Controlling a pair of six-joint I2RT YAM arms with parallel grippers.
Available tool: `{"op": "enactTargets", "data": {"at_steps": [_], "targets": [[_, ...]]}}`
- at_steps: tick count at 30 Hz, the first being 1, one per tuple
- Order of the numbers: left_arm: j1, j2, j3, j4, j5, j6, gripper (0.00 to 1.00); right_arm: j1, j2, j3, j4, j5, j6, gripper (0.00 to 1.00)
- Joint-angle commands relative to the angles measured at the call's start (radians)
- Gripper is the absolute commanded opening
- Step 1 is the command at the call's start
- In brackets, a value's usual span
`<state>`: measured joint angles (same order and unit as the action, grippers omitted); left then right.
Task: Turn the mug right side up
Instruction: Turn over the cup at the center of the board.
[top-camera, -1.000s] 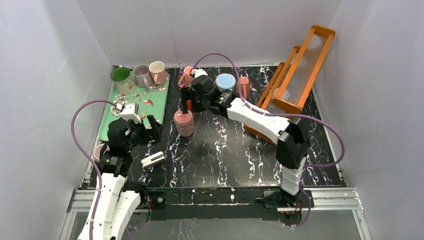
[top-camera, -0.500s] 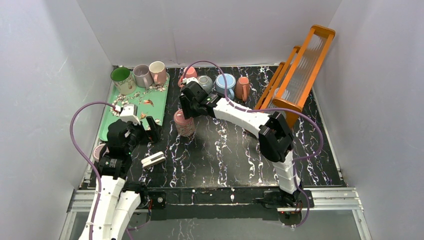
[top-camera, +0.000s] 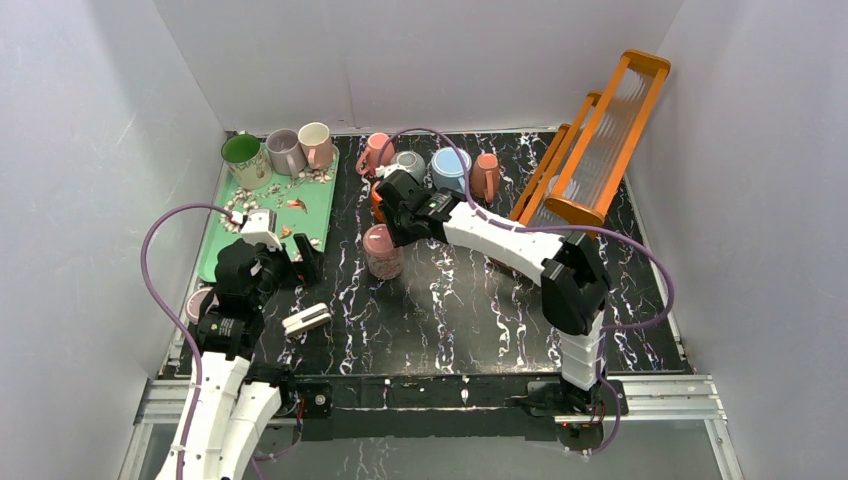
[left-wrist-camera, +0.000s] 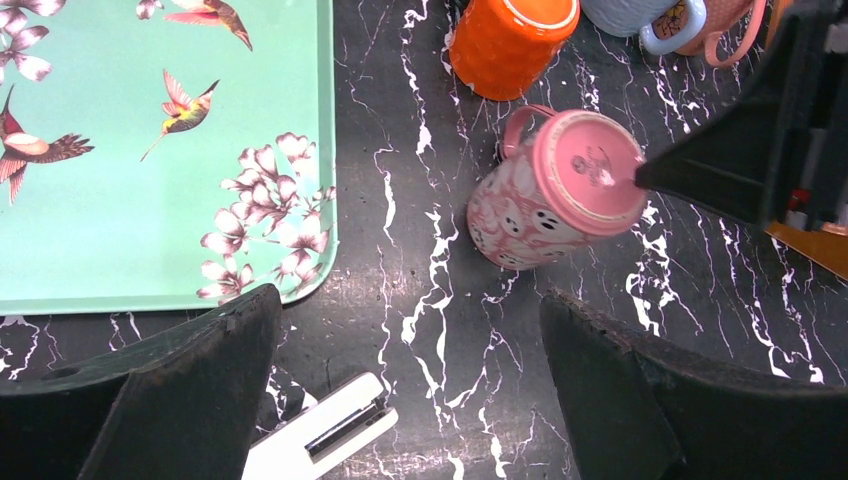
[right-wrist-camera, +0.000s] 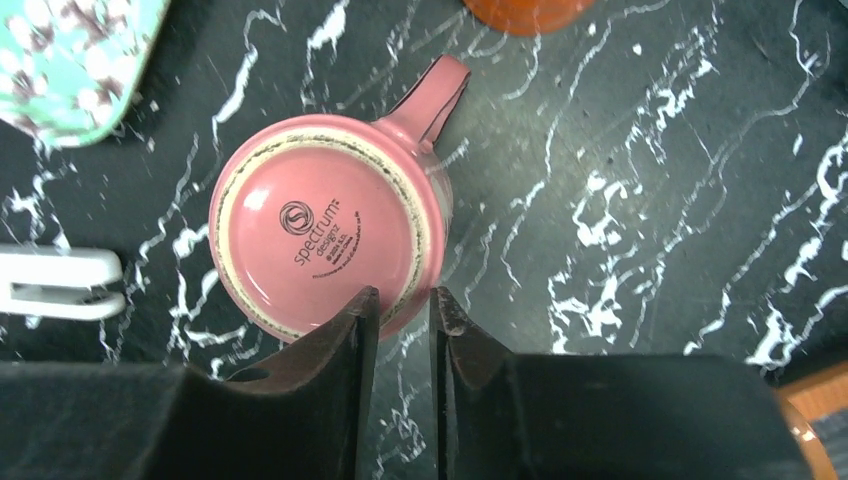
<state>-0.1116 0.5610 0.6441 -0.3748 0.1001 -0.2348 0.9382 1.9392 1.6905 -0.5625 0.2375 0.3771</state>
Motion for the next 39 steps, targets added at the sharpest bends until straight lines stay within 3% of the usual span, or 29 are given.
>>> {"op": "enactTargets", "data": {"at_steps": [1, 12, 19, 28, 39], "targets": [[-0.003, -0.011, 0.034, -0.007, -0.017, 0.014, 0.98, 0.0, -0.088, -0.066, -0.1, 0.016, -0.041, 0.32], [-0.003, -0.02, 0.036, -0.012, -0.025, 0.014, 0.98, -0.001, -0.148, -0.061, -0.224, 0.012, 0.004, 0.3], [-0.003, -0.026, 0.038, -0.013, -0.024, 0.014, 0.98, 0.0, -0.152, 0.05, -0.226, 0.004, 0.071, 0.43], [-0.003, -0.03, 0.038, -0.013, -0.031, 0.014, 0.98, 0.001, 0.079, 0.306, -0.312, 0.056, 0.065, 0.65], [-0.003, -0.033, 0.038, -0.015, -0.033, 0.012, 0.98, -0.012, 0.279, 0.498, -0.414, 0.016, -0.019, 0.68]]}}
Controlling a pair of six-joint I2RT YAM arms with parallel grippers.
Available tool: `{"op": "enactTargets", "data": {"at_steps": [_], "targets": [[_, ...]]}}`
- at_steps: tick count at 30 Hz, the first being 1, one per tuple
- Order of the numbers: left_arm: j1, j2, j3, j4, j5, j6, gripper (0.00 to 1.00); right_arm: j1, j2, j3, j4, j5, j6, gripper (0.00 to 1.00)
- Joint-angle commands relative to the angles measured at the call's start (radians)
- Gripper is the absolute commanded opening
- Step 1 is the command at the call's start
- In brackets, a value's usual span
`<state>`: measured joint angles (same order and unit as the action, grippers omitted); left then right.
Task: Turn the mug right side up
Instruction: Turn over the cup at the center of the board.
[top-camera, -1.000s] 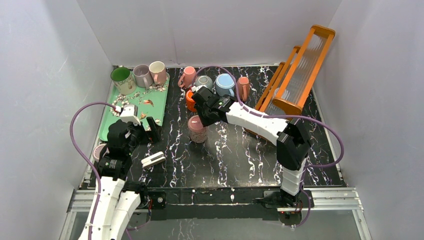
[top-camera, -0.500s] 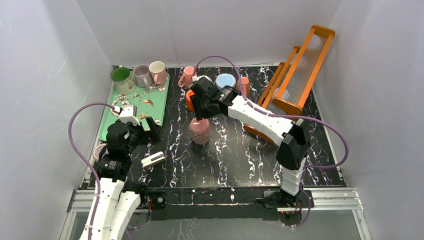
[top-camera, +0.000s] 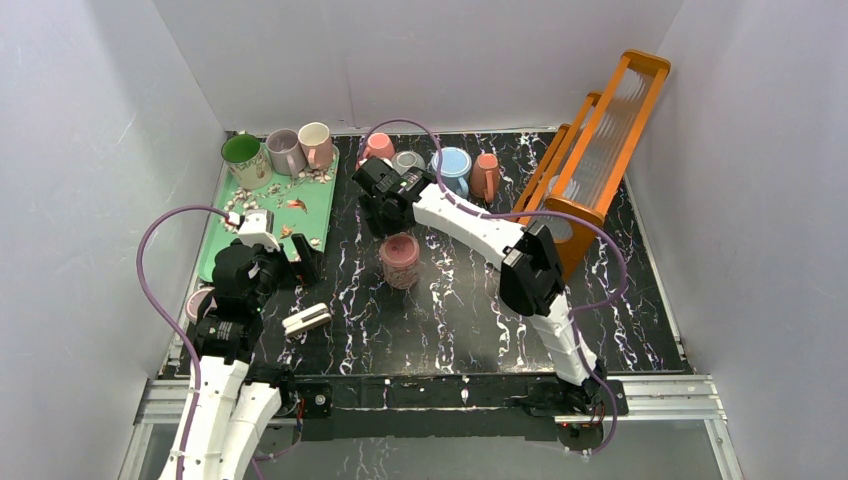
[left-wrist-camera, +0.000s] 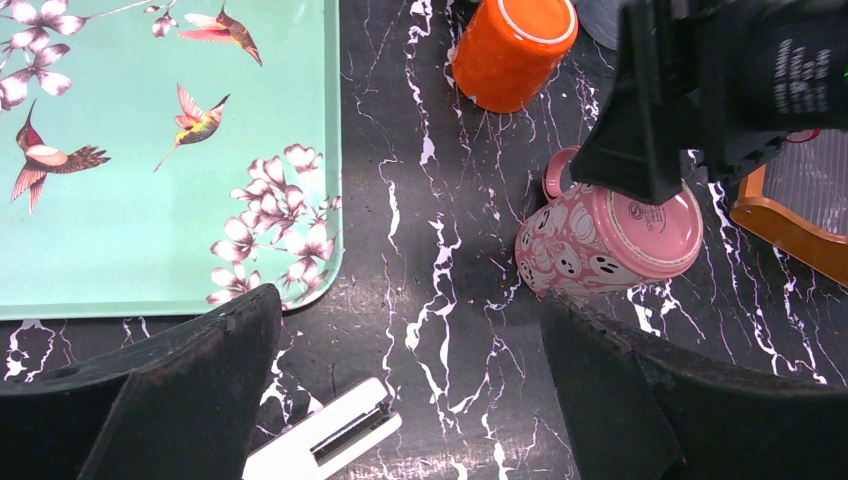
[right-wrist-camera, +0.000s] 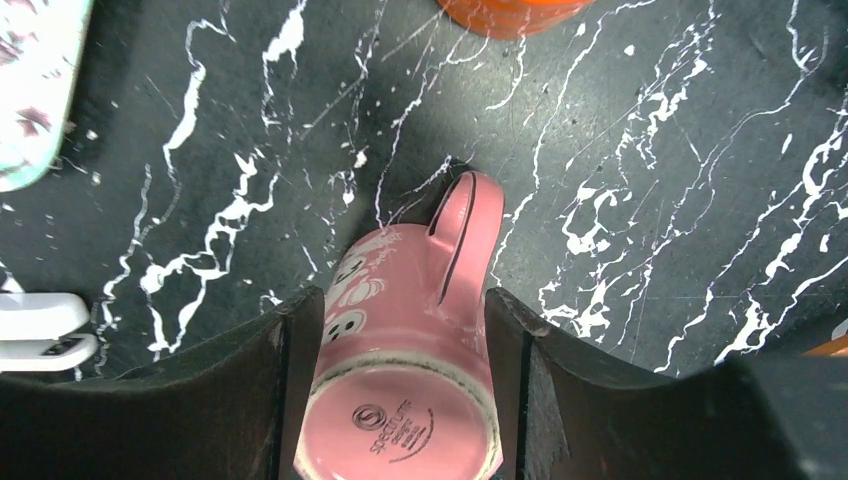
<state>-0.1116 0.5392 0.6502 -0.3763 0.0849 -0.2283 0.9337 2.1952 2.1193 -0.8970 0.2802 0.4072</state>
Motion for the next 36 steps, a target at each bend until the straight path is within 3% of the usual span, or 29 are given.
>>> {"op": "enactTargets", "data": {"at_steps": [1, 16, 20, 36], "targets": [[-0.003, -0.011, 0.032, -0.013, -0.018, 0.006, 0.98, -0.006, 0.027, 0.068, -0.095, -0.047, -0.064, 0.68], [-0.003, -0.017, 0.032, -0.012, -0.016, 0.006, 0.98, 0.046, -0.259, -0.269, -0.118, -0.161, -0.181, 0.68], [-0.003, -0.026, 0.032, -0.012, -0.025, 0.006, 0.98, 0.045, -0.277, -0.235, -0.11, -0.163, -0.184, 0.68], [-0.003, -0.047, 0.034, -0.015, -0.024, 0.006, 0.98, 0.038, -0.06, -0.064, -0.323, -0.021, -0.034, 0.71]]}}
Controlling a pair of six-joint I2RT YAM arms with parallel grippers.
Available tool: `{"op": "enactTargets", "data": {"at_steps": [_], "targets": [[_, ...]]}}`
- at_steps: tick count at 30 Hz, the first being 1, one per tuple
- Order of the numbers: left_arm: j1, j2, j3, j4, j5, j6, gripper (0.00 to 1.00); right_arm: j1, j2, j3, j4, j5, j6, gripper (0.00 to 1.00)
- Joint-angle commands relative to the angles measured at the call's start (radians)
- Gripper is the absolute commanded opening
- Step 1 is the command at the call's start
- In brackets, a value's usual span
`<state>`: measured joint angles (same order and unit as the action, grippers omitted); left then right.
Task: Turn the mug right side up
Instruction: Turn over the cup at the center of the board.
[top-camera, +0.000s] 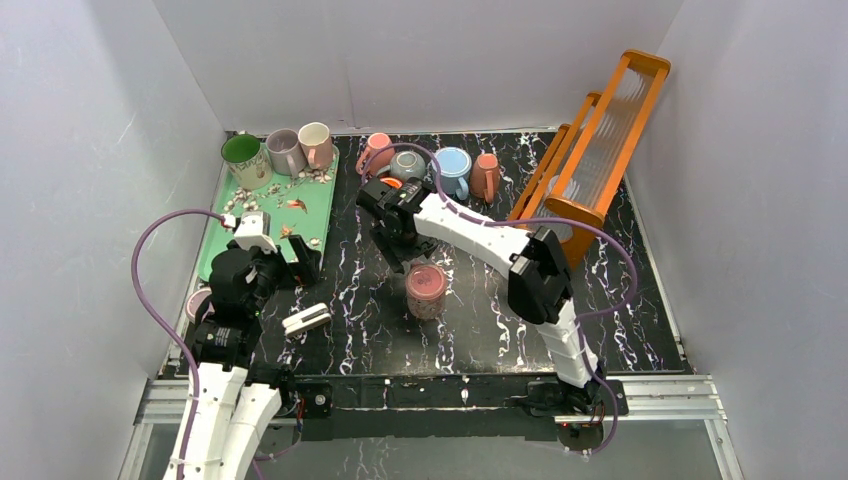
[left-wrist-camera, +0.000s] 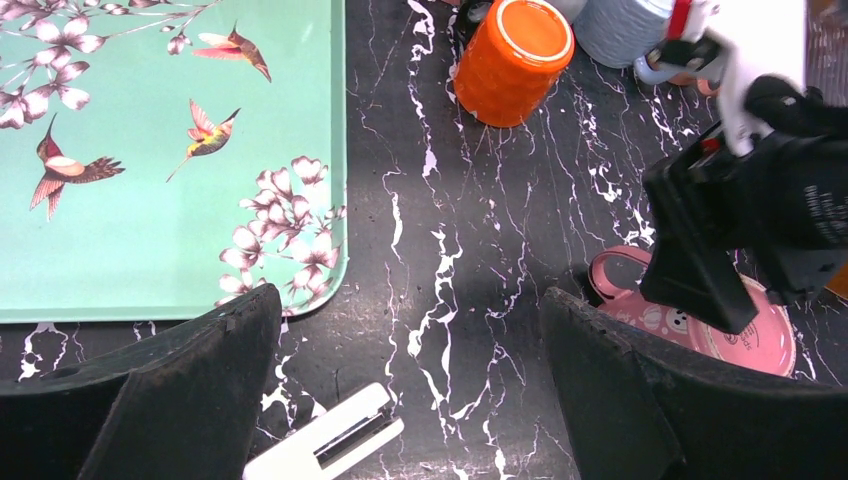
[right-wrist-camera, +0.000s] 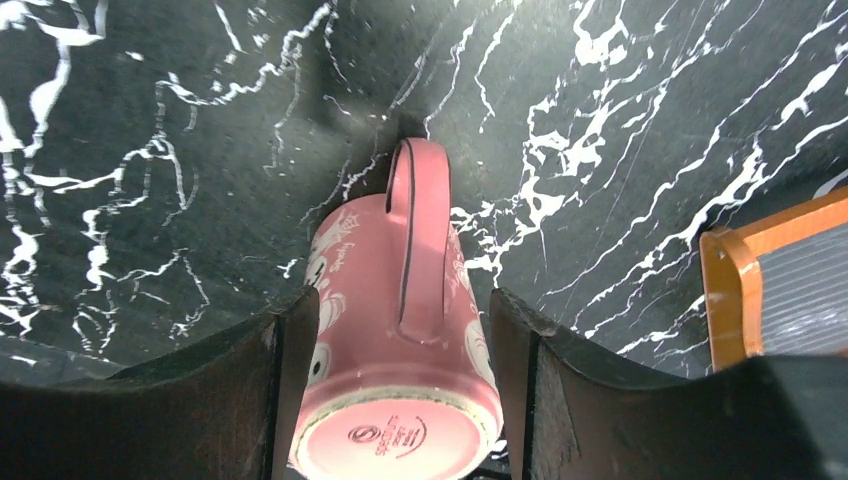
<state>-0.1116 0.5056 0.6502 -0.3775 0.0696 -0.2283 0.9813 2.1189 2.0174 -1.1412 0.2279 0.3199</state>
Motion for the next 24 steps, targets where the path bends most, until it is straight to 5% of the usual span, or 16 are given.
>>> {"op": "enactTargets", "data": {"at_steps": [1, 8, 20, 24], "targets": [[-0.003, -0.016, 0.034, -0.012, -0.009, 0.005, 0.98, -0.012, 0.017, 0.024, -0.071, 0.016, 0.054, 0.72], [-0.003, -0.021, 0.034, -0.013, -0.007, 0.005, 0.98, -0.023, 0.048, -0.025, -0.04, -0.061, 0.035, 0.67], [-0.003, -0.018, 0.032, -0.012, 0.0, 0.005, 0.98, -0.023, 0.076, 0.01, 0.033, -0.199, -0.03, 0.26], [-0.003, -0.015, 0.031, -0.011, 0.006, 0.006, 0.98, -0.023, 0.059, -0.017, 0.063, -0.19, -0.047, 0.19]]}}
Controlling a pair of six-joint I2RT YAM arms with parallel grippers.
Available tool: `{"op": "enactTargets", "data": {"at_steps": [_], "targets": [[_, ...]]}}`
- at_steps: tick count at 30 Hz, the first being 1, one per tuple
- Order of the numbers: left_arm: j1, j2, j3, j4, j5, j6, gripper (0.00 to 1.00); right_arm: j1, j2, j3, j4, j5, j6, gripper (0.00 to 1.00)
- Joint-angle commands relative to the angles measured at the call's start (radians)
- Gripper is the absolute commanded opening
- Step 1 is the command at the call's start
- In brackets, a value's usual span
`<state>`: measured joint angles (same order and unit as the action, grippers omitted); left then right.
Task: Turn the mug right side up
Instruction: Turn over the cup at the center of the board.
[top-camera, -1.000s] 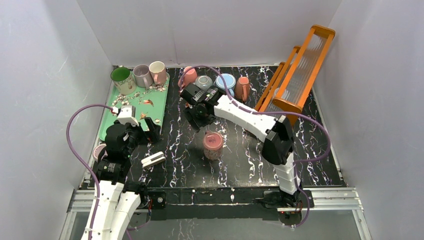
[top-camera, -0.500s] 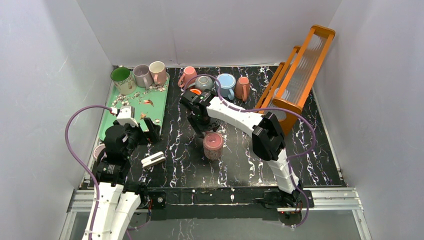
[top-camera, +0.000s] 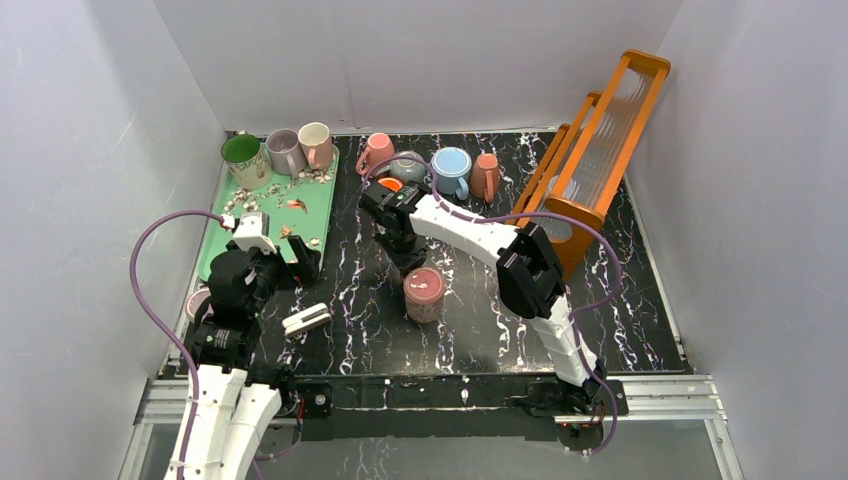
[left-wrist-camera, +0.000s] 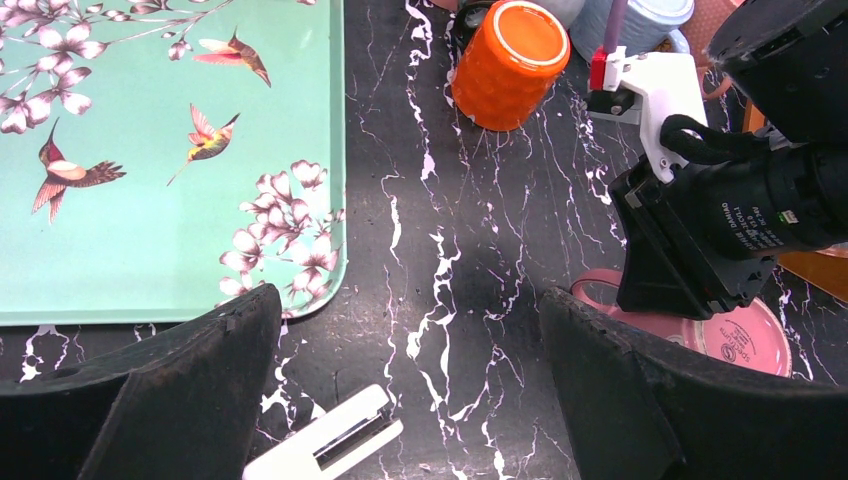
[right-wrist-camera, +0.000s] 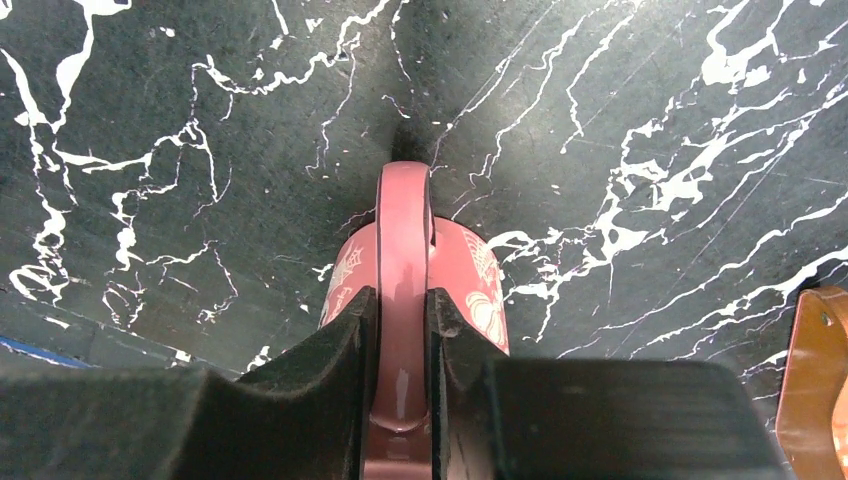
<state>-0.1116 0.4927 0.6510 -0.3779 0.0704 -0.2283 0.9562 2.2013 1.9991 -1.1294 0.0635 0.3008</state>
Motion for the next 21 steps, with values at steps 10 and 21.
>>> {"op": "enactTargets", "data": {"at_steps": [10, 21], "targets": [[-0.003, -0.006, 0.032, -0.01, 0.0, 0.006, 0.98, 0.003, -0.004, -0.02, 0.038, -0.021, -0.031, 0.39], [-0.003, 0.0, 0.03, -0.009, 0.002, 0.006, 0.98, 0.003, -0.009, -0.046, 0.075, -0.014, -0.048, 0.37]]}}
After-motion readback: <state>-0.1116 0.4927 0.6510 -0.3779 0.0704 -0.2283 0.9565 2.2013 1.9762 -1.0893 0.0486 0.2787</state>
